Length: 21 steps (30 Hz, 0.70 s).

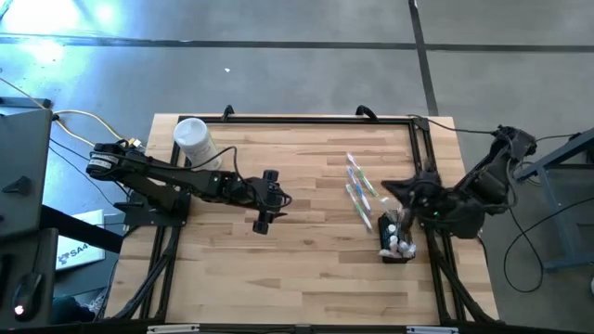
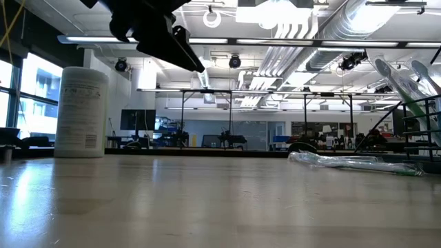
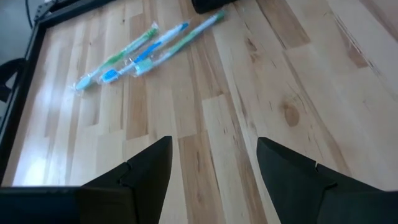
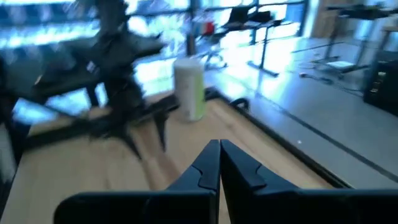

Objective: Pick & Place toothbrushing station
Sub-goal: Put the top green toothbrush into the black mesh organizer

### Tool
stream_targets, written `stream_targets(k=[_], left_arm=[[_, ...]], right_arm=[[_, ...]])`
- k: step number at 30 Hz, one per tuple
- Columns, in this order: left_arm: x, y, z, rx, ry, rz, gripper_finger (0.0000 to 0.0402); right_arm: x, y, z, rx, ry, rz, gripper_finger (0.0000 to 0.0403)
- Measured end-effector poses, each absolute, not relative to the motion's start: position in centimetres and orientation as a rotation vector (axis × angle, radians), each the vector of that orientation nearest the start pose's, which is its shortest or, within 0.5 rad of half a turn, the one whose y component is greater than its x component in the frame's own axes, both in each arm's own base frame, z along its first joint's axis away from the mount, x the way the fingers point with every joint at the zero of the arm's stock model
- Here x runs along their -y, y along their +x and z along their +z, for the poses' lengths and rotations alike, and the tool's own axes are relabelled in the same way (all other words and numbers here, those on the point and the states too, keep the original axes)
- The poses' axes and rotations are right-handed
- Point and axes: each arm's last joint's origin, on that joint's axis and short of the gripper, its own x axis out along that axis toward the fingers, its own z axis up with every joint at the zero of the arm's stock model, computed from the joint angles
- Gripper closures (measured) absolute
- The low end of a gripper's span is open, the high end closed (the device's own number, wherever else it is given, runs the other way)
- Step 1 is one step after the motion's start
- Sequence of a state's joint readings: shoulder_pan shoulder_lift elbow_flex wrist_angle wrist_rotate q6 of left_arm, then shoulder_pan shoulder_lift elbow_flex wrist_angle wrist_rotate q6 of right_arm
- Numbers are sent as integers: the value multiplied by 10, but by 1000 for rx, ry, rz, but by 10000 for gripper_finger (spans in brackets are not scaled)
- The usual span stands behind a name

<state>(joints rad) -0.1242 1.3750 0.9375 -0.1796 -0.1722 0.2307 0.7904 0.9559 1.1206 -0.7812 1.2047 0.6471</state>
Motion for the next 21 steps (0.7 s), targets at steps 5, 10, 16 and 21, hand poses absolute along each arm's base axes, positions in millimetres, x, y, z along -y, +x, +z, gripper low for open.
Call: stream_targets(k=[5, 10, 16, 21], left_arm=[[31, 292, 256, -632, 314, -22, 169], [31, 291, 255, -644, 319, -17, 169], [27, 283, 254, -717, 337, 105, 169], [25, 278, 252, -765, 341, 127, 169]], right_arm=[[-95, 167, 374, -238, 24, -464, 401], [-61, 196, 365, -320, 37, -579, 401], [-8, 224, 347, -479, 124, -645, 400], [30, 248, 320, -638, 192, -684, 365]])
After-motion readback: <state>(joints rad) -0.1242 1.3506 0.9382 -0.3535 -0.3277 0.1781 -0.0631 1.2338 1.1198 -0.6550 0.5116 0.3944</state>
